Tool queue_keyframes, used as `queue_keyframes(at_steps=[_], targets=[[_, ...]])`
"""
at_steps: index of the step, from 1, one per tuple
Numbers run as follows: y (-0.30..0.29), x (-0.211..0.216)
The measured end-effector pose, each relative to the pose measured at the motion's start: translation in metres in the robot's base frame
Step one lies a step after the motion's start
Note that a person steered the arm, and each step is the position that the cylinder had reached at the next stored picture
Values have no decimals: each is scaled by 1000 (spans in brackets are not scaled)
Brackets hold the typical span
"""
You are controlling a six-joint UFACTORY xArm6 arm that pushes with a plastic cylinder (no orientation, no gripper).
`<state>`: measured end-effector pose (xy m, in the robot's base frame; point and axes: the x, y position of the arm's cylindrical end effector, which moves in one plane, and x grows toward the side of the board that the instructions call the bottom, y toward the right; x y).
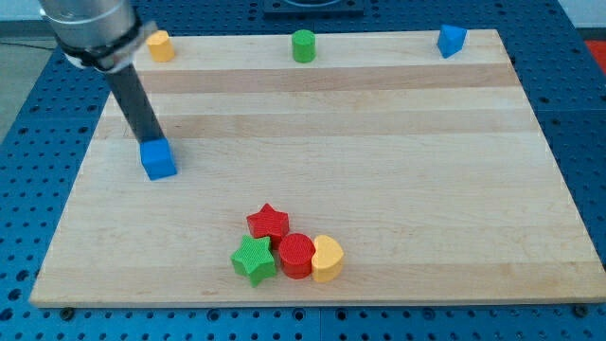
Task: Move the blue cube near to the red star
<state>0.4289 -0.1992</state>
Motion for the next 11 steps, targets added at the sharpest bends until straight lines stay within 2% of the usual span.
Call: queue_keyframes(at_steps=[2, 4, 5, 6, 7, 8, 11], targets=[[26, 65], [-11, 83], [2, 105], [13, 107], [-16, 106], [-16, 99], [36, 90]])
